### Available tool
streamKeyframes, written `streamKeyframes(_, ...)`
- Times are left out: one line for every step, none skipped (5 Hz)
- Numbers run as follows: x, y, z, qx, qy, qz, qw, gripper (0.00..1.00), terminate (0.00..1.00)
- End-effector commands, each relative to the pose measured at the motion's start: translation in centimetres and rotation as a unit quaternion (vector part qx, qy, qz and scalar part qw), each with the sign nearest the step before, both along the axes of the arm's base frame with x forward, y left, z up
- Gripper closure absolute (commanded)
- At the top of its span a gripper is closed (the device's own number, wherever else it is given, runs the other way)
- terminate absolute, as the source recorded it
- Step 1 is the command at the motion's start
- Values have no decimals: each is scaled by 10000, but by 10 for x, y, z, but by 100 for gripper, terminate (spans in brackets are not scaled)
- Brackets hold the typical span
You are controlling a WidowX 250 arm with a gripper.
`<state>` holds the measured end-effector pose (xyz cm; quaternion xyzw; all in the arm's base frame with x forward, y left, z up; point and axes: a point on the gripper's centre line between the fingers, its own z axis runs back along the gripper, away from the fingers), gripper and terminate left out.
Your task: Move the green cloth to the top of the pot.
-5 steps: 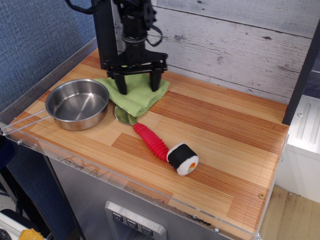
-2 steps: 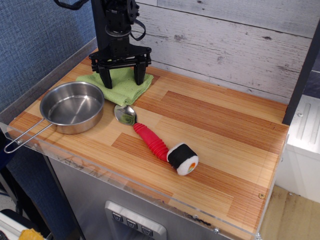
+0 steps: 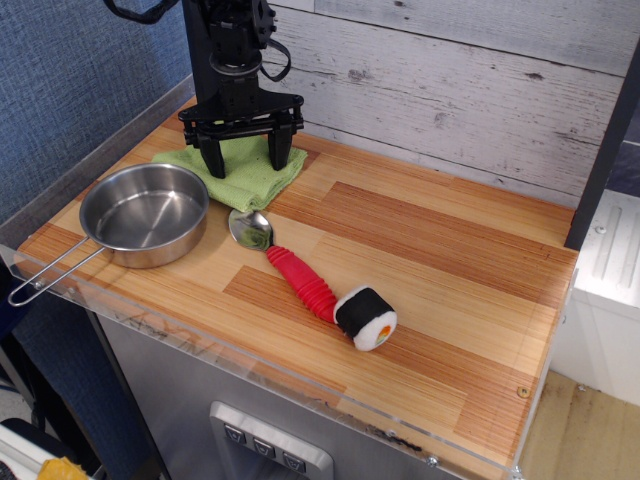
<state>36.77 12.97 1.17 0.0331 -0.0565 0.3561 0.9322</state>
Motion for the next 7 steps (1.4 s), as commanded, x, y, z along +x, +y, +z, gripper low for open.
streamKeyframes(15, -12, 47, -185, -412, -163, 9988, 0, 0)
streamKeyframes(17, -16, 62, -228, -350, -206, 9989, 0, 0)
streamKeyframes(17, -19, 80, -316, -474, -219, 9981, 0, 0)
streamKeyframes(17, -26, 108, -178, -609, -298, 9975, 0, 0)
streamKeyframes(14, -38, 134, 46, -870, -570, 9946, 0, 0)
streamKeyframes(14, -38, 134, 46, -870, -570, 9946, 0, 0)
streamKeyframes(14, -38, 134, 46, -870, -570, 9946, 0, 0)
